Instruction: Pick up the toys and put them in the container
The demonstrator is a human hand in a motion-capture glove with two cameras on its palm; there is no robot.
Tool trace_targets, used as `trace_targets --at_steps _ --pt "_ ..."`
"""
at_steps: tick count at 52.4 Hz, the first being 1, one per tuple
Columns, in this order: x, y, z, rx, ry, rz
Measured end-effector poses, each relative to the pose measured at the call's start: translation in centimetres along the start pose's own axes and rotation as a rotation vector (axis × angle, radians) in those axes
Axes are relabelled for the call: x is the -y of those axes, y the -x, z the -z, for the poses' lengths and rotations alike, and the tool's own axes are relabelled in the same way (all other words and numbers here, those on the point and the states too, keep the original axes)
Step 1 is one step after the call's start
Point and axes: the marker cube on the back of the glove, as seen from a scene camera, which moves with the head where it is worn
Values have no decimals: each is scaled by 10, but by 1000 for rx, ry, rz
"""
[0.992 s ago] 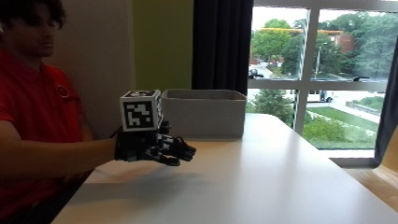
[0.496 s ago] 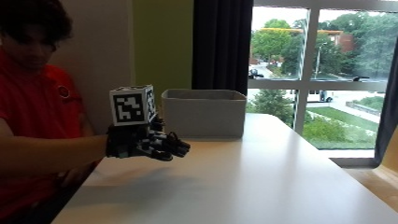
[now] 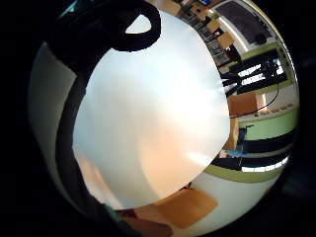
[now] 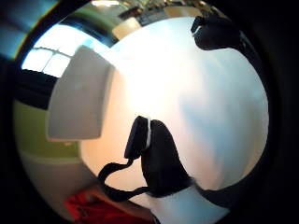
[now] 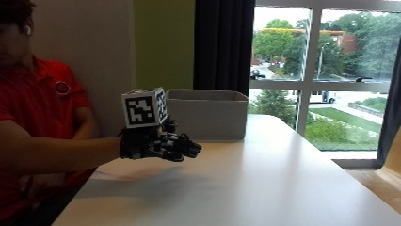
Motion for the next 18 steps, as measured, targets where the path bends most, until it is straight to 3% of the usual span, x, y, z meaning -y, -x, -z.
trace_targets --at_steps 18 --pt "2 3 17 47 -23 19"
